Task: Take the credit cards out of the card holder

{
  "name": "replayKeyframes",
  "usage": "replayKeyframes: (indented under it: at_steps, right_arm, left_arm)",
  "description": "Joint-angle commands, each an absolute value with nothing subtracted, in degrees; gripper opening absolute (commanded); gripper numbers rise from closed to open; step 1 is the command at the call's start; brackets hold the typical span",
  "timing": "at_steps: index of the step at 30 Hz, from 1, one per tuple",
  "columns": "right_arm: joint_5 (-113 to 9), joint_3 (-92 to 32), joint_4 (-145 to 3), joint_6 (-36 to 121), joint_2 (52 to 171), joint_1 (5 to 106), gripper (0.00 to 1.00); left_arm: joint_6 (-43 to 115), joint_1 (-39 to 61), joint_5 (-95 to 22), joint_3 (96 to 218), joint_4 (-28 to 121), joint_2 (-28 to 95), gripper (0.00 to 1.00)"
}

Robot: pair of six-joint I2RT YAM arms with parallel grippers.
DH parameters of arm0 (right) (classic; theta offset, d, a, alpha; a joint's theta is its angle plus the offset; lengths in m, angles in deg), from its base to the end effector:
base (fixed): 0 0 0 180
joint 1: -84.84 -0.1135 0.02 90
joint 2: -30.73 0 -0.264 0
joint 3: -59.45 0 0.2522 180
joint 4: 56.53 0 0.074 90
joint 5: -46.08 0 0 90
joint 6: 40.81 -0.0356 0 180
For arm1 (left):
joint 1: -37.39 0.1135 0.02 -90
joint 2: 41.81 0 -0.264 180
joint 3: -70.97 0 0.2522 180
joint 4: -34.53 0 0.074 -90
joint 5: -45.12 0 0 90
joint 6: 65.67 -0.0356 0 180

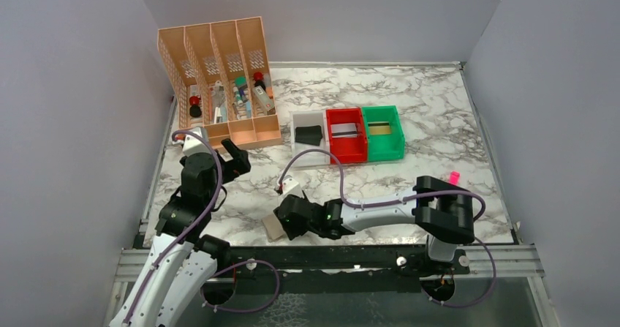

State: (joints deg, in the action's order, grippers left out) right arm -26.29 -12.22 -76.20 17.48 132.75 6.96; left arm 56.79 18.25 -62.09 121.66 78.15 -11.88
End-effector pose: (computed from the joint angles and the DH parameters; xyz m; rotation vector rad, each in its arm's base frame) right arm 0.0865 0.3516 0.1616 -0.8335 2.3079 0.5092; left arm 0.1230 -0.0315 0.2927 -0.4213 1.9170 -0.2980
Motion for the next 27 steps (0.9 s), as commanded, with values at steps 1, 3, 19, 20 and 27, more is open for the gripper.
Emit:
replayKeyframes:
  at_steps: [1, 3, 19, 20, 27]
  right_arm:
    - [-9.3, -10.8, -85.2, 17.7, 135.2, 7.3, 0.58]
    - [-7.5, -9.5, -84.4, 20.0, 134.4, 7.3, 0.58]
    - [-9.0, -1.1, -77.2, 29.0, 121.1, 9.6, 0.60]
    - [-10.0, -1.1, -77.7, 27.6, 120.2, 9.9, 0.60]
    - [-19.7, -3.6, -81.6, 13.4, 117.5, 10.1, 0.64]
  left_arm:
    - [57.9, 18.0, -62.9, 120.9, 77.9, -11.2, 0.99]
    - [57.9, 17.8, -62.6, 120.9, 77.8, -10.8, 0.99]
    - [58.5, 15.8, -56.0, 119.6, 74.8, -5.8, 0.99]
    - [58.3, 15.5, -55.7, 119.6, 74.7, -5.6, 0.99]
    - [58.4, 14.2, -55.5, 119.4, 74.3, -5.3, 0.99]
